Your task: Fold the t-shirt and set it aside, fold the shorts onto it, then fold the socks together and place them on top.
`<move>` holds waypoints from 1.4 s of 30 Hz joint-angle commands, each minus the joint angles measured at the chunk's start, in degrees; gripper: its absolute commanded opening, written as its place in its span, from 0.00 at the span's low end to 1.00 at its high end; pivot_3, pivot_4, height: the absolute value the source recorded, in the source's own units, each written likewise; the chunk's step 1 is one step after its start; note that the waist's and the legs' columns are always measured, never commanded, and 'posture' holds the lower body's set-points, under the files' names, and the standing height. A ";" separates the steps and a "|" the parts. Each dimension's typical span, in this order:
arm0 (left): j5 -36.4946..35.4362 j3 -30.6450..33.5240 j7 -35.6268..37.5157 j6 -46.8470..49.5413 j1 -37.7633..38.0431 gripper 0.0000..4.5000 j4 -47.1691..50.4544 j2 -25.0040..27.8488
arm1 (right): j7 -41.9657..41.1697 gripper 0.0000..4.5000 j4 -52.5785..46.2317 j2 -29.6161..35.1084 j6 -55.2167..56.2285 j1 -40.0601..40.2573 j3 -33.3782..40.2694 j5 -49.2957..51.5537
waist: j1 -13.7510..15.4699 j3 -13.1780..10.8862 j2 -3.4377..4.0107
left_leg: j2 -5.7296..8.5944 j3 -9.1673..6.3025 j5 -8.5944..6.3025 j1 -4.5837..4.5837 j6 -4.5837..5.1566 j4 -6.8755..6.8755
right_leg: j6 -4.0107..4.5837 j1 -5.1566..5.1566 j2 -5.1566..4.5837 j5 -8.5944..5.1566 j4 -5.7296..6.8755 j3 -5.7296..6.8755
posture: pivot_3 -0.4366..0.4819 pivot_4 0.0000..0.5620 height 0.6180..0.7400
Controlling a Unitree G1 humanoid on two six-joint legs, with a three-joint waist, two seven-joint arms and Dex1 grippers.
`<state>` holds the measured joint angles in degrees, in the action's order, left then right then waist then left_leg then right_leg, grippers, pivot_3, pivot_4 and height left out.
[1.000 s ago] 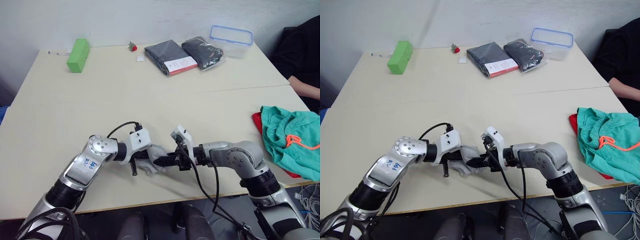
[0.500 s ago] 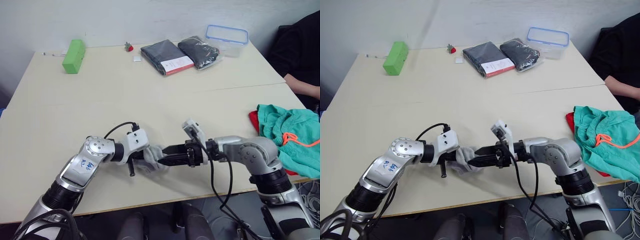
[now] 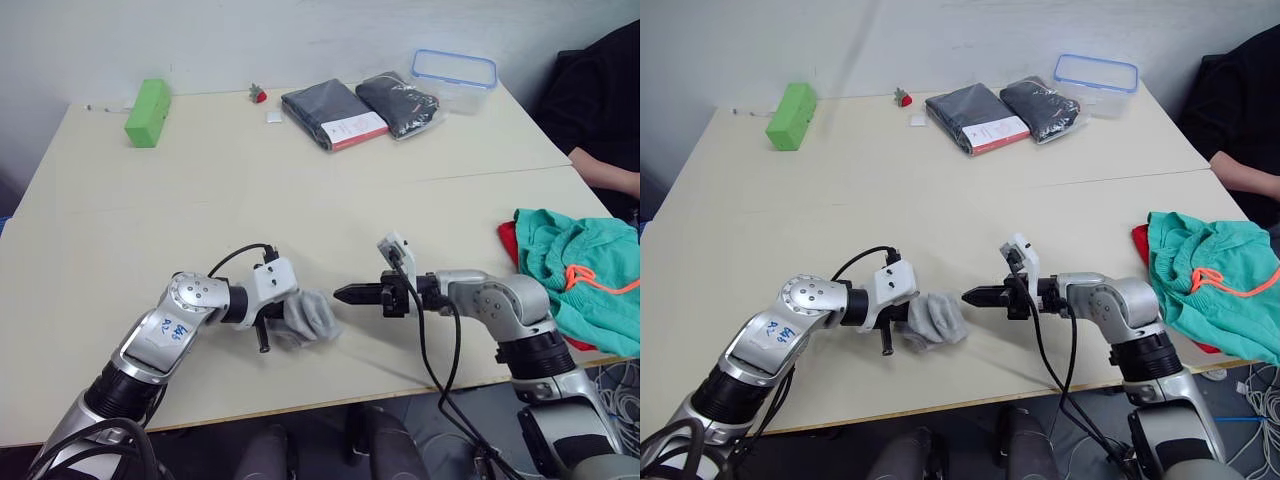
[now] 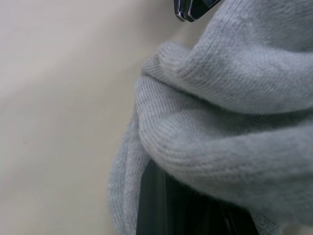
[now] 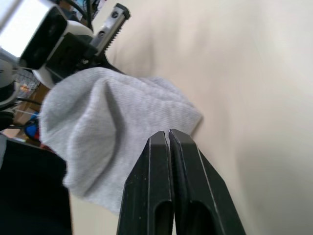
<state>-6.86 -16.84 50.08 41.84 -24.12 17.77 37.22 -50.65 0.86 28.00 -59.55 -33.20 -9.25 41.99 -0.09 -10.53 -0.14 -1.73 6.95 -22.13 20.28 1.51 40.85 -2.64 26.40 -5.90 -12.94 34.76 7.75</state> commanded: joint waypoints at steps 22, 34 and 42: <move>-19.53 22.53 1.59 18.72 -4.22 0.00 11.35 6.34 | -4.33 0.01 -2.40 -2.76 18.97 0.98 -16.49 -21.27 | 0.09 0.01 -0.01 | -0.06 -0.04 0.04 -0.02 -0.17 0.02 | 0.08 0.02 0.08 -0.05 0.16 0.00 | 0.48 0.27 1.00; -12.55 -4.18 2.37 13.29 -11.15 0.00 4.50 4.82 | -5.04 0.01 -2.92 -3.16 18.52 1.42 -16.45 -22.51 | -0.18 0.04 -0.03 | -0.06 0.01 0.07 -0.05 -0.26 -0.01 | 0.08 -0.01 0.29 -0.05 0.19 -0.06 | 0.48 0.27 1.00; -9.64 -3.48 4.25 9.10 -3.49 0.00 6.51 15.23 | -3.18 0.01 -2.95 -3.28 17.47 2.29 -15.65 -23.14 | -0.28 0.05 -0.01 | -0.11 0.02 0.07 -0.08 -0.27 -0.07 | 0.14 0.02 0.25 -0.08 0.10 -0.08 | 0.48 0.27 1.00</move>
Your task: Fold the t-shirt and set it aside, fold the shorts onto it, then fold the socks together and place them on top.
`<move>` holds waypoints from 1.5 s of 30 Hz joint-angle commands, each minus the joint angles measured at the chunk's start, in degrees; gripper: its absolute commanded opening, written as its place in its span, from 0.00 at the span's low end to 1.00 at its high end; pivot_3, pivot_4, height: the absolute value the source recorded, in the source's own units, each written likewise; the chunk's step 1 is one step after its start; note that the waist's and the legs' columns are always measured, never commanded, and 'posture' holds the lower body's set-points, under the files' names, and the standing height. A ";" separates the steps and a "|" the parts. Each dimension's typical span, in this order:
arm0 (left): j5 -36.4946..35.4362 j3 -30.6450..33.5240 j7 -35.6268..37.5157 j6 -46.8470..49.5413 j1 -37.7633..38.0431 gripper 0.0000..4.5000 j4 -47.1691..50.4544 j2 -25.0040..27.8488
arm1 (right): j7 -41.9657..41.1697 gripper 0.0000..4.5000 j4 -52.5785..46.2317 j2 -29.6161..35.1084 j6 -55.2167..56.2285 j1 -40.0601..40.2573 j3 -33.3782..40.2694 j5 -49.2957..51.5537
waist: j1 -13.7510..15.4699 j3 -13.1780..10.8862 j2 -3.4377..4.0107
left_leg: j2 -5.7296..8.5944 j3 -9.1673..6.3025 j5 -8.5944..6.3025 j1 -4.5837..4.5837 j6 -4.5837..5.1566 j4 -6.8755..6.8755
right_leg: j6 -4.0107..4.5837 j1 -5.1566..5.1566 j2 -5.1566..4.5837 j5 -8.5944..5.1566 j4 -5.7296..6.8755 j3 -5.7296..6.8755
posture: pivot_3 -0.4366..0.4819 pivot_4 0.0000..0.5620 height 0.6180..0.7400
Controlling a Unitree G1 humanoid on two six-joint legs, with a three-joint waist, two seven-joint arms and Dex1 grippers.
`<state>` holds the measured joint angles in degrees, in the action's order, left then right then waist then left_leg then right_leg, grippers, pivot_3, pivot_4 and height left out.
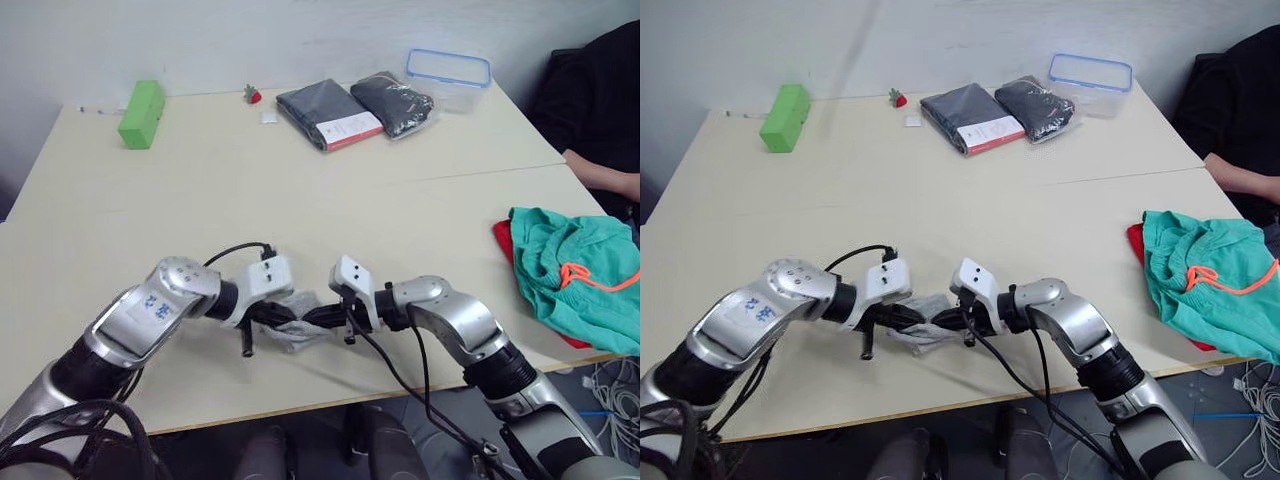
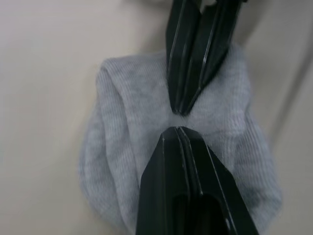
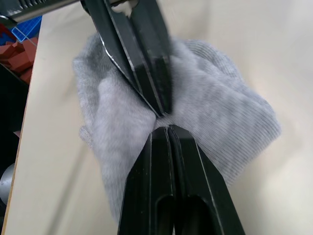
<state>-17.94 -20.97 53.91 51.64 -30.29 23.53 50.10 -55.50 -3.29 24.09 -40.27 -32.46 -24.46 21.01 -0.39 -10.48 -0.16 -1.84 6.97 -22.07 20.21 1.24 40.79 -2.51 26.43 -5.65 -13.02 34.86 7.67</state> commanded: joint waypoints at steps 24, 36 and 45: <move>5.18 1.52 -3.74 -4.47 6.14 0.00 -3.15 -3.33 | 0.39 0.01 -1.50 1.34 0.56 0.45 -6.61 -7.03 | 0.33 0.22 0.12 | 0.12 -0.01 0.02 -0.07 0.09 0.03 | -0.01 -0.09 -0.13 0.00 -0.04 0.00 | 0.48 0.27 1.00; 5.88 2.50 -4.20 -5.70 6.71 0.00 -4.75 -3.96 | -1.16 0.01 -6.01 3.90 -1.72 1.38 5.86 0.70 | 0.51 0.28 0.07 | 0.11 -0.04 0.02 -0.06 0.10 0.05 | -0.02 -0.10 -0.15 0.01 -0.07 0.01 | 0.48 0.27 1.00; 5.84 3.16 -4.42 -6.57 7.38 0.00 -4.03 -4.04 | -2.08 0.46 8.83 3.65 -18.67 -6.02 13.11 7.47 | 0.28 0.28 0.07 | 0.08 -0.04 0.02 -0.06 0.11 0.04 | 0.01 -0.06 -0.18 0.00 -0.04 0.02 | 0.48 0.27 1.00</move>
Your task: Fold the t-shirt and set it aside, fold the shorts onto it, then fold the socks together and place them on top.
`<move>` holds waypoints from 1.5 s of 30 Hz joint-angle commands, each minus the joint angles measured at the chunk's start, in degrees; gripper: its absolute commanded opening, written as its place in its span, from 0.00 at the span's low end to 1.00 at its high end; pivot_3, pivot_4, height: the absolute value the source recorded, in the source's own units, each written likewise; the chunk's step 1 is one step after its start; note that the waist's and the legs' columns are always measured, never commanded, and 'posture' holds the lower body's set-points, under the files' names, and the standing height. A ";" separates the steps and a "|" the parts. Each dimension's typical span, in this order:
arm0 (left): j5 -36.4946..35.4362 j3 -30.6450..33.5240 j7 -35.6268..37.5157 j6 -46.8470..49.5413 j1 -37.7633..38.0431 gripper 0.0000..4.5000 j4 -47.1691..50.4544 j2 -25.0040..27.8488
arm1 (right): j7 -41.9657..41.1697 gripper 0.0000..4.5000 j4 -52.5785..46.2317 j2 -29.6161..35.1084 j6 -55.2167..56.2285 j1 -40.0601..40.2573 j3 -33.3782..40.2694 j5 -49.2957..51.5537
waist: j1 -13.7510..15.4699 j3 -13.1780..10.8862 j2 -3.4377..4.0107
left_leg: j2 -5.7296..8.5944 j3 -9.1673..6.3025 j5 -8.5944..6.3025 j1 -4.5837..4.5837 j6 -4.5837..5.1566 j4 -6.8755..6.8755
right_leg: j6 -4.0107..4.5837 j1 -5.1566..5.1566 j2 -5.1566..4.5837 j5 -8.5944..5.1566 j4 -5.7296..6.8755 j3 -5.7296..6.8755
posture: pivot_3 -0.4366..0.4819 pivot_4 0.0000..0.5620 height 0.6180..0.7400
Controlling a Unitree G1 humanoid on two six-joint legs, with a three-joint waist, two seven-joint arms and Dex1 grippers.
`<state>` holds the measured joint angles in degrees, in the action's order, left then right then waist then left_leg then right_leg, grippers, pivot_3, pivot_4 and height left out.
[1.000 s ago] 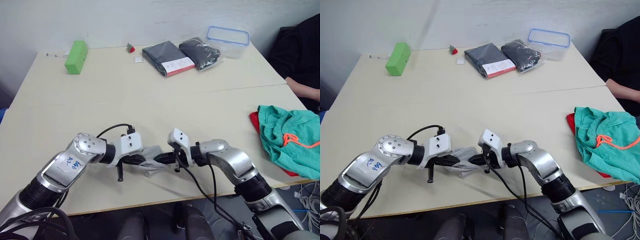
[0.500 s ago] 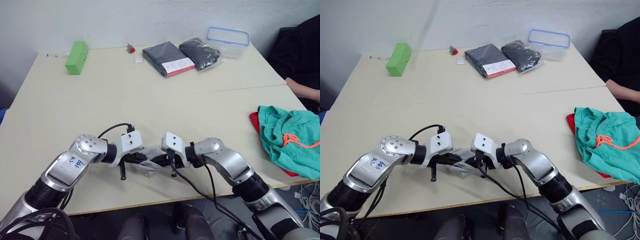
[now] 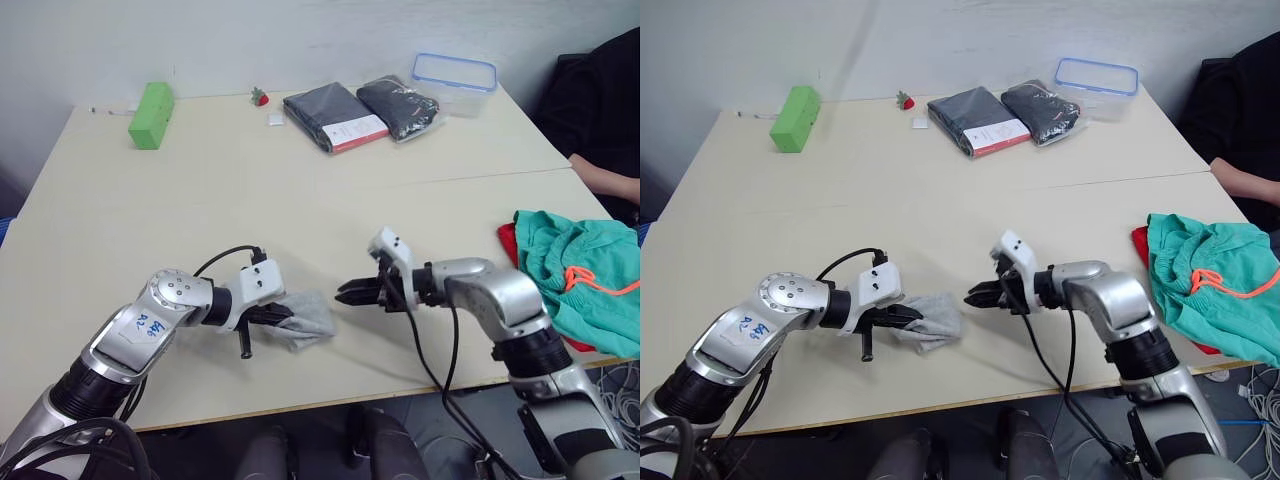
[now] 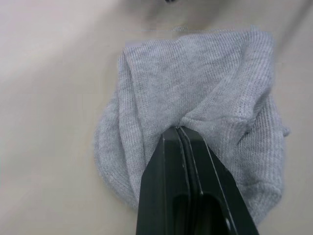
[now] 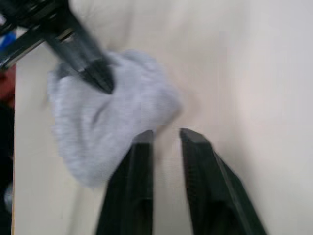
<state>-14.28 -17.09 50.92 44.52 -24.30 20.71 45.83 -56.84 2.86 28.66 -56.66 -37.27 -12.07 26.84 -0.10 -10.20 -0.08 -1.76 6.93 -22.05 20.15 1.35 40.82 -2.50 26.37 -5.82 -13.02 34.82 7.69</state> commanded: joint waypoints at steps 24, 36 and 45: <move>1.90 1.24 -2.89 -0.27 1.93 0.00 -0.45 -0.10 | 0.46 0.39 3.95 -11.08 -2.87 0.13 -8.49 -0.73 | -0.36 0.08 0.06 | -0.02 0.02 0.00 -0.03 -0.07 -0.07 | 0.02 0.01 0.05 -0.01 0.19 -0.01 | 0.48 0.27 1.00; -7.64 10.62 -0.74 0.03 0.33 0.13 -0.22 -5.88 | 2.21 0.00 -6.41 -6.95 -4.54 3.46 -3.45 1.74 | 0.03 0.10 0.01 | 0.00 -0.02 0.01 0.09 -0.06 -0.10 | 0.00 0.10 0.00 0.00 0.17 0.02 | 0.48 0.27 1.00; -23.98 20.37 3.63 -0.23 -4.18 0.74 0.50 -12.30 | 4.98 0.00 -22.52 6.19 -17.79 9.26 22.46 15.86 | 0.36 0.00 0.02 | 0.02 -0.05 -0.02 0.26 -0.01 -0.10 | -0.10 0.12 0.05 0.06 -0.09 0.12 | 0.48 0.27 1.00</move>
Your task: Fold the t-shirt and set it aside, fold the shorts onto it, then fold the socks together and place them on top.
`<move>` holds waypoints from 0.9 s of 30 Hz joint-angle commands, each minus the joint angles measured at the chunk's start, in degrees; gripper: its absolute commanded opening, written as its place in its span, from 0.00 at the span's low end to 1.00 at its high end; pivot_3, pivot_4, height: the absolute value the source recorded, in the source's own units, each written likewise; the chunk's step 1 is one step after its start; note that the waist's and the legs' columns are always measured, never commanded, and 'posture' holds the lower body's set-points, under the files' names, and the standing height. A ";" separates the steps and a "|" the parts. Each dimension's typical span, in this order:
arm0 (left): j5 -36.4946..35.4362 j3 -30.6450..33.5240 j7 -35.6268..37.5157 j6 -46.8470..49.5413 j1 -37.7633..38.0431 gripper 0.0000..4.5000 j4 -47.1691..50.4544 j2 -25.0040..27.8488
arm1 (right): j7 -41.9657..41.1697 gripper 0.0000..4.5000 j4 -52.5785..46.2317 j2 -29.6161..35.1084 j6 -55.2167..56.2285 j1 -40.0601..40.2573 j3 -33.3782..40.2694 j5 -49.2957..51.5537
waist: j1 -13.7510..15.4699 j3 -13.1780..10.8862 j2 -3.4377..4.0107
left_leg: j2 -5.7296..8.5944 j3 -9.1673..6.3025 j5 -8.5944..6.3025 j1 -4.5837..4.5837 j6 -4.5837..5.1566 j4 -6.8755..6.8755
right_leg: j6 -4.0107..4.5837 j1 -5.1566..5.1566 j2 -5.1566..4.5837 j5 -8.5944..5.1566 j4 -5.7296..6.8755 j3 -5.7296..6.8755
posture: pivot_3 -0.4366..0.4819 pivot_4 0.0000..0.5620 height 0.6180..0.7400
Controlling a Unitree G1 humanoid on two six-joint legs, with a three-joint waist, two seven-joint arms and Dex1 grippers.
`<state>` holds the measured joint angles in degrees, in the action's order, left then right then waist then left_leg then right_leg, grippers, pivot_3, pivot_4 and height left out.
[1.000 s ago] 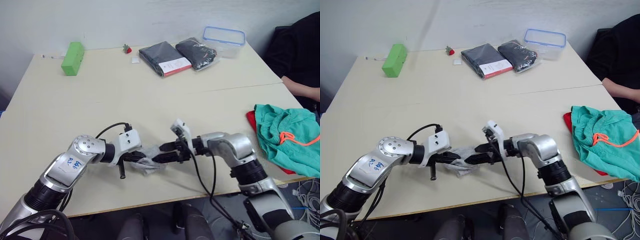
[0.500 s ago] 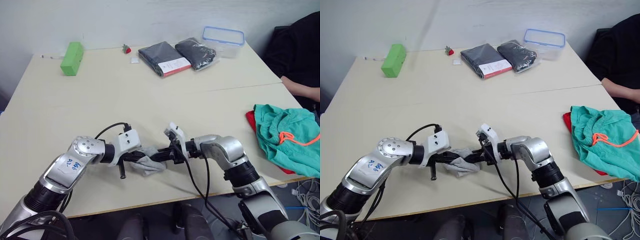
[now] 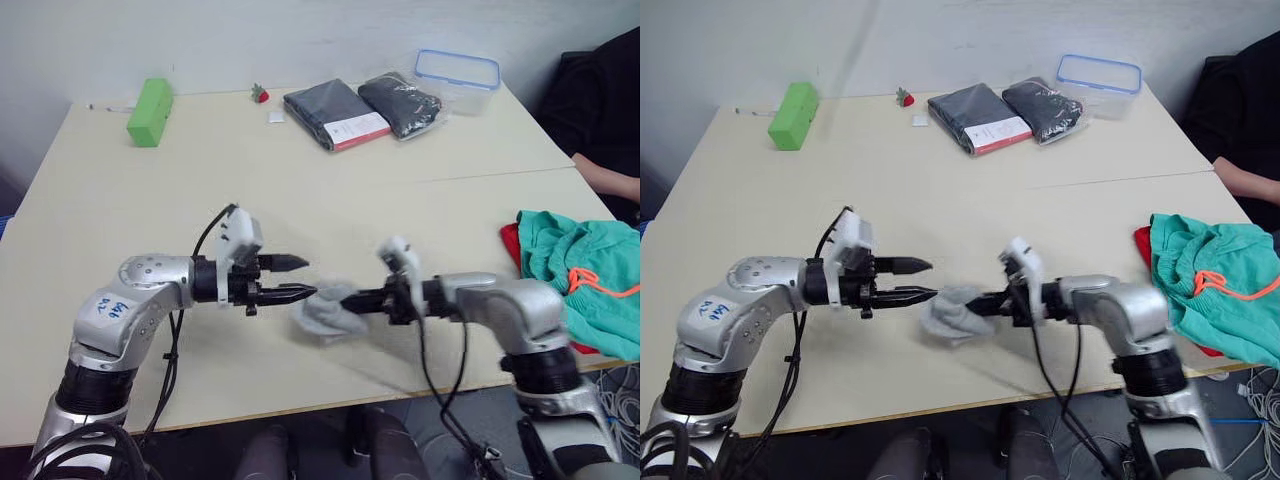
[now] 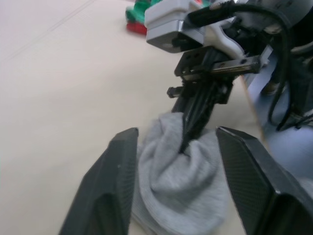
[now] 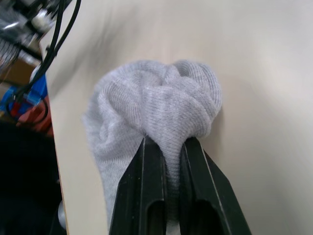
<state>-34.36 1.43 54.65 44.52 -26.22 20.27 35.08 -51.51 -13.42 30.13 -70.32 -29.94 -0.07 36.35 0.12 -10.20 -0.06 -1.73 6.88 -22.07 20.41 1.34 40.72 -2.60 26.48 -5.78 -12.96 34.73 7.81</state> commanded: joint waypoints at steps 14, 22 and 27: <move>-3.07 -4.93 1.98 -3.94 -6.76 0.99 -0.81 -4.16 | -6.65 0.00 20.16 39.45 2.75 14.10 38.82 2.29 | 0.71 -0.11 -0.12 | 0.05 0.24 0.02 -0.17 0.08 -0.14 | -0.03 -0.08 0.27 0.02 -0.30 -0.22 | 0.48 0.27 1.00; -1.78 -6.31 0.28 -5.50 -5.13 0.99 0.47 -4.90 | -2.92 0.00 42.82 38.13 18.38 12.49 33.97 -6.92 | 0.55 -0.10 -0.12 | 0.05 0.40 0.09 -0.23 0.04 -0.14 | -0.05 -0.06 0.34 0.03 -0.22 -0.37 | 0.48 0.27 1.00; -1.87 -6.09 -0.68 -5.95 -4.78 0.99 0.87 -5.11 | 2.18 0.00 50.25 30.95 27.51 8.82 28.19 -11.84 | 0.02 -0.11 -0.12 | 0.03 0.41 0.18 -0.27 -0.12 -0.16 | -0.05 -0.08 0.34 0.03 -0.20 -0.44 | 0.48 0.27 1.00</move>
<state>-36.16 -5.49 54.35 39.85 -30.85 19.49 30.05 -50.51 35.88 61.57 -45.86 -20.19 28.69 25.57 0.14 -10.31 -0.18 -1.71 7.29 -21.86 20.13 1.19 40.52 -2.66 26.40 -5.43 -12.93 34.54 7.35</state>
